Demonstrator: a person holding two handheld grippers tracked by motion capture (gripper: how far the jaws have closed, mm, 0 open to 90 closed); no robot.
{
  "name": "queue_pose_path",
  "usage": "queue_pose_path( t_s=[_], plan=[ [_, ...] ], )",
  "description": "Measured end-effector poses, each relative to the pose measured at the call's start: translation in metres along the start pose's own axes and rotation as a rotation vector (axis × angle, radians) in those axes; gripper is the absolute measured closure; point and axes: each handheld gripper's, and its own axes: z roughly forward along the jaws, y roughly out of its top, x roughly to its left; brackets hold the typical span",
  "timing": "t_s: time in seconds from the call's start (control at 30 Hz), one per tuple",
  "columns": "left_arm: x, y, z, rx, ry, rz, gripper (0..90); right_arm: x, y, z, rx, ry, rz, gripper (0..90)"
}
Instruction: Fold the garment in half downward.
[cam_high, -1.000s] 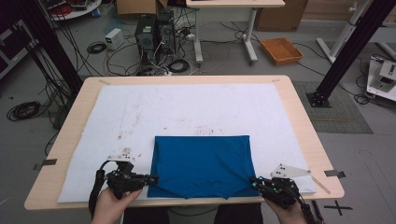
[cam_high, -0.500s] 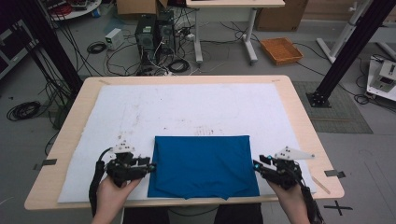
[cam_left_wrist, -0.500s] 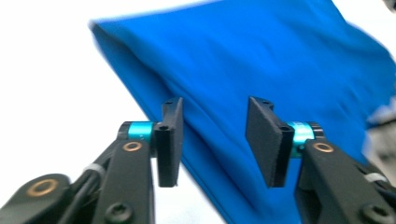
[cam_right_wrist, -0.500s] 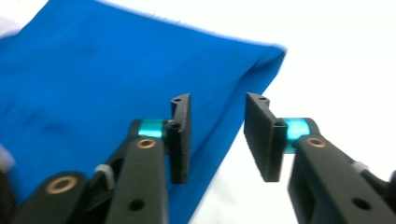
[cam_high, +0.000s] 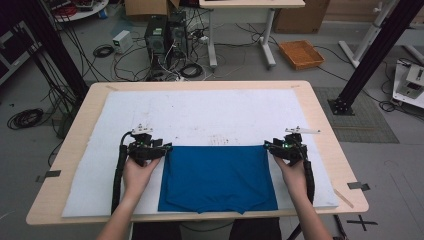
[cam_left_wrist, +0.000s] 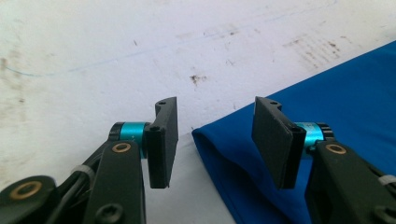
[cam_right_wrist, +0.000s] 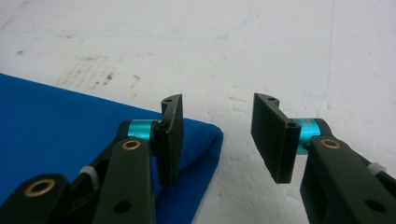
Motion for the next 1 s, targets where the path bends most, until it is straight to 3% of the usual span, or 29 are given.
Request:
queue_pose_path(
  t_s=[0.17, 0.27, 0.37, 0.4, 0.43, 0.53, 0.8, 0.87, 0.9, 1.0],
  plan=[
    [0.003, -0.003, 0.007, 0.049, 0.014, -0.025, 51.7, -0.002, -0.003, 0.014, 0.046, 0.001, -0.003, 61.8],
    [0.000, -0.004, 0.007, 0.053, 0.030, 0.007, 61.6, 0.000, -0.004, 0.018, 0.056, 0.014, -0.040, 73.9],
    [-0.001, -0.005, 0.006, 0.048, 0.051, 0.038, 72.7, 0.001, -0.006, 0.018, 0.051, 0.031, -0.045, 84.6],
    [0.000, -0.006, 0.006, 0.045, 0.030, 0.025, 72.7, 0.001, -0.006, 0.018, 0.051, 0.031, -0.045, 84.6],
    [0.001, -0.006, 0.006, 0.047, 0.001, 0.011, 79.8, 0.000, -0.006, 0.018, 0.043, 0.031, -0.048, 85.4],
    [-0.003, -0.005, 0.008, 0.031, 0.019, 0.050, 86.8, -0.001, -0.003, 0.017, 0.020, 0.025, -0.079, 86.7],
    [0.011, 0.006, 0.018, -0.011, 0.030, 0.027, 87.1, -0.008, 0.014, 0.027, -0.007, 0.020, -0.106, 86.7],
    [0.014, 0.012, 0.021, -0.021, 0.033, 0.025, 87.1, -0.009, 0.022, 0.031, -0.006, 0.010, -0.115, 86.7],
    [0.015, 0.014, 0.022, -0.028, 0.038, 0.034, 87.1, -0.009, 0.028, 0.036, -0.005, -0.004, -0.143, 86.7],
    [0.017, 0.019, 0.027, -0.032, 0.044, 0.030, 87.0, -0.010, 0.031, 0.040, -0.006, -0.013, -0.143, 86.7]
  ],
)
